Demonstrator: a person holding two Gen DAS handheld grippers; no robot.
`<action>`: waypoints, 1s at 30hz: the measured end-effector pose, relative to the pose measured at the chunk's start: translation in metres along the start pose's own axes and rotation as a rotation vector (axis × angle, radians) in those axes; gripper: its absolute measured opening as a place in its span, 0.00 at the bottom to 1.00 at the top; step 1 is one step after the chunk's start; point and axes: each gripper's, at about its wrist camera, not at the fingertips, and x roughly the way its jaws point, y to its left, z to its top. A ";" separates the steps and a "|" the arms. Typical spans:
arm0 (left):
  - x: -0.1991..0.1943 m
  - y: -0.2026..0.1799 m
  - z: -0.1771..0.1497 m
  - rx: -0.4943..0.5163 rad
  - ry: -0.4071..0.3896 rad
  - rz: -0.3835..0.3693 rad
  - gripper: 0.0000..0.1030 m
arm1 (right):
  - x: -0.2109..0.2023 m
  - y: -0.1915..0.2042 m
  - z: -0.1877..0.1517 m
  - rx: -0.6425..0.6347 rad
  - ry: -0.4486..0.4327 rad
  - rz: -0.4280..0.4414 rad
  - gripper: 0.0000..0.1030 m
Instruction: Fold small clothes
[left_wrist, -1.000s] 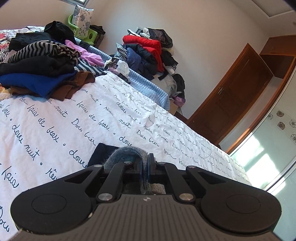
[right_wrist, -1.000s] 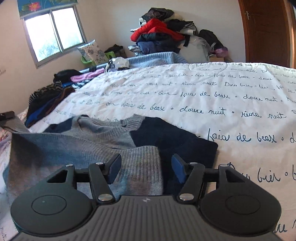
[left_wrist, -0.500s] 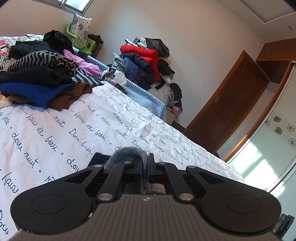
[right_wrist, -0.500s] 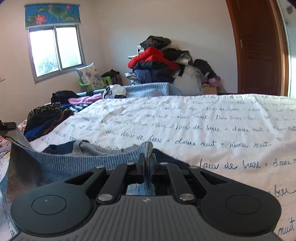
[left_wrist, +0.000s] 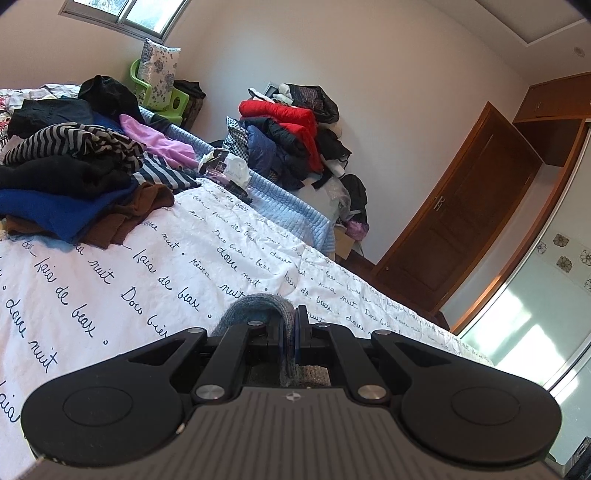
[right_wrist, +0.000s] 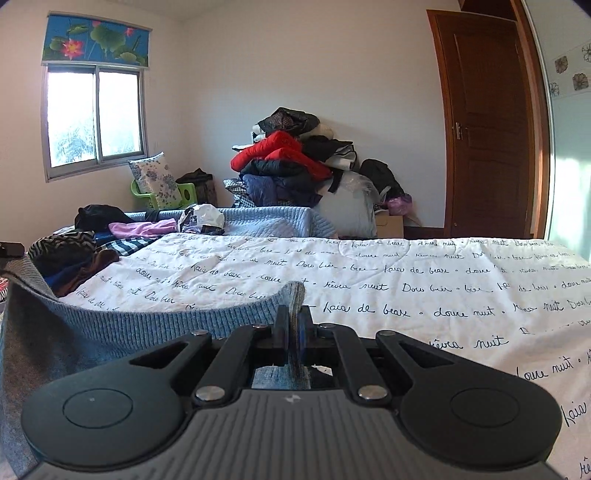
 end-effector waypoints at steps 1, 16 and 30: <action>0.005 -0.001 0.001 0.006 0.000 0.009 0.05 | 0.002 0.001 0.000 -0.002 0.000 -0.009 0.05; 0.099 0.007 -0.020 0.044 0.141 0.120 0.08 | 0.058 -0.016 -0.018 0.035 0.117 -0.069 0.05; 0.070 0.031 -0.021 0.077 0.128 0.228 0.61 | 0.045 -0.028 -0.027 0.075 0.137 -0.126 0.54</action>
